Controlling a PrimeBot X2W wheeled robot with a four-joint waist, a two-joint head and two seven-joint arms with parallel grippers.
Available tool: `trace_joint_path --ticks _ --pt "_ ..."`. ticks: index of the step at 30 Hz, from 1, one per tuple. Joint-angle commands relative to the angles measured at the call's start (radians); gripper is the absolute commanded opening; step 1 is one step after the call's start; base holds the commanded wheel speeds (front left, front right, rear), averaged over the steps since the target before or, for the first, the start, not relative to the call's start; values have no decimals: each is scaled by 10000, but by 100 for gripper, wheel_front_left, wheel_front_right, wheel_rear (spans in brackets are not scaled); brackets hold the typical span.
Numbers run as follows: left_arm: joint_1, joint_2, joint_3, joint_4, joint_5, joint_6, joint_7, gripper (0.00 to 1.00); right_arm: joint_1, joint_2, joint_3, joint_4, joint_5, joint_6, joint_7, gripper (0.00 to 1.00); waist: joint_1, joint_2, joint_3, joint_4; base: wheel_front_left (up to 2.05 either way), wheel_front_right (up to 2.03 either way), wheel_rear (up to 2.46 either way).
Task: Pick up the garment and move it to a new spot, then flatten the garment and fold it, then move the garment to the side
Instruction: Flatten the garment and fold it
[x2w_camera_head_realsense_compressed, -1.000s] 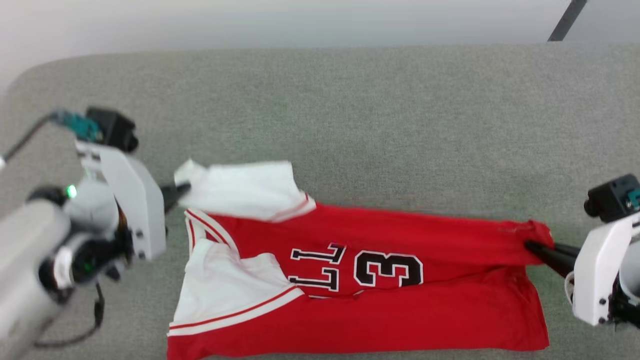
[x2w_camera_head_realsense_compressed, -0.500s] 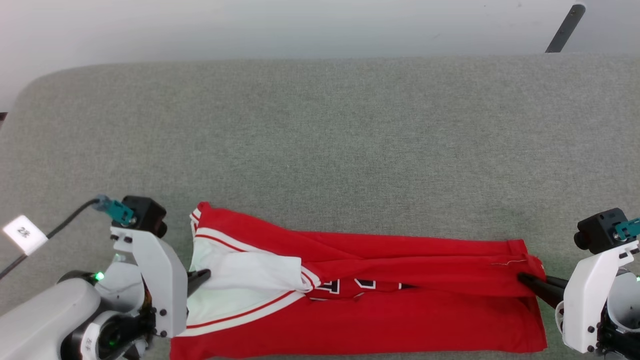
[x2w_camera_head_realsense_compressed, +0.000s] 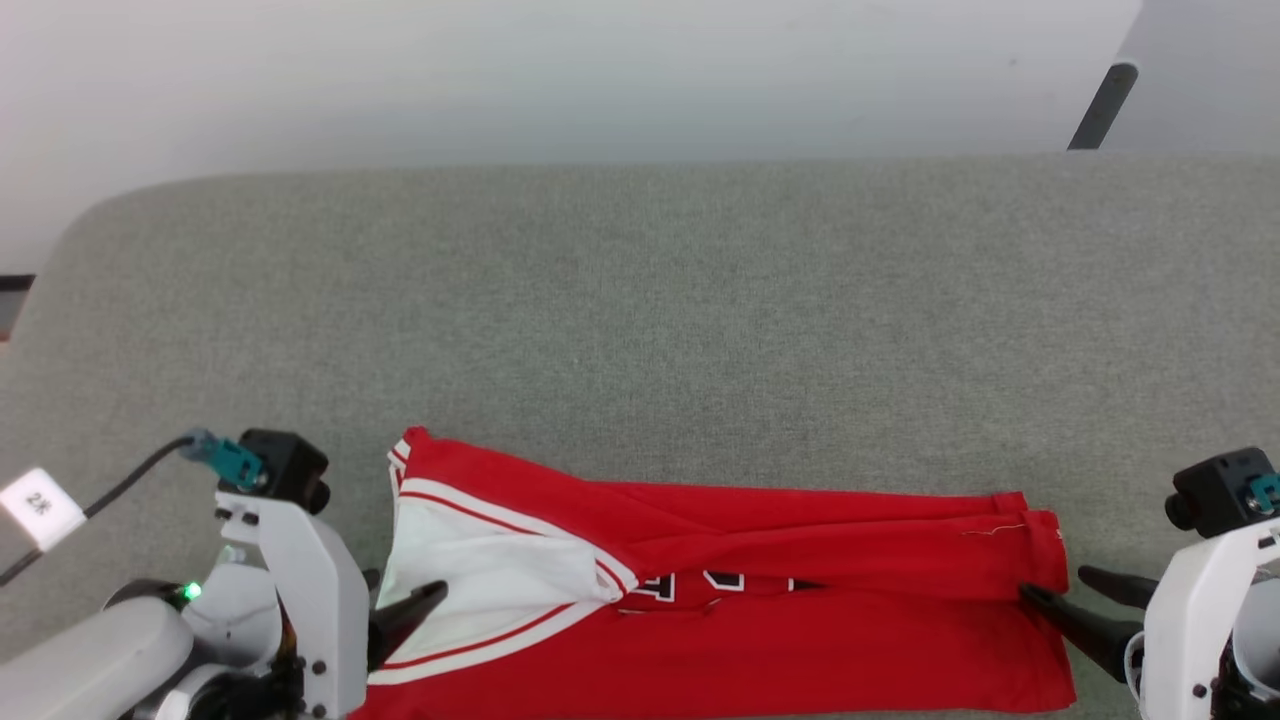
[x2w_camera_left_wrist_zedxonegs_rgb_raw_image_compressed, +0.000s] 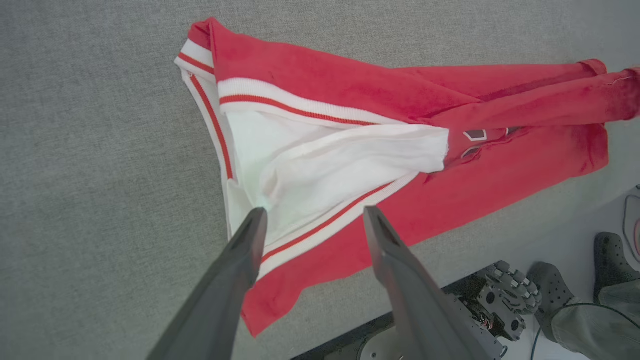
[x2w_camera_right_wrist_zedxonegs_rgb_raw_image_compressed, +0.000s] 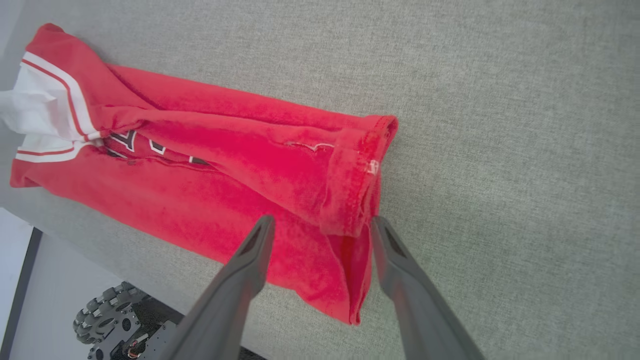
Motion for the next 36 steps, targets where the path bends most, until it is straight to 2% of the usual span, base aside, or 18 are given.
trace_joint_path --ticks 1,8,15,28,32,36 --pt "160 48 -2 -57 -68 19 -52 100 144 48 -72 -75 -60 -4 43 100 0 -1 -148 -18 0 0 0" --pt "773 248 117 -296 -196 255 -721 100 764 417 -437 -437 -130 -4 146 100 0 -1 -548 -99 0 0 0" --pt "1458 241 403 -208 188 194 -2490 100 1317 871 -811 -630 -239 -4 104 100 0 -1 -839 -149 0 0 0" --pt "2555 -776 1031 1239 698 -486 -6123 100 1526 1260 -1096 -560 -380 -4 -352 100 0 -1 -1143 71 0 0 0" --pt "2810 -1121 1324 1876 1062 -764 -6732 100 1585 1205 -1152 -423 -446 -4 -401 100 0 -1 -1171 158 0 0 0" --pt "3060 -1615 2154 2363 1686 -1057 -6892 100 1467 1130 -1304 -302 -514 -4 -210 100 0 -1 -1046 288 0 0 0"
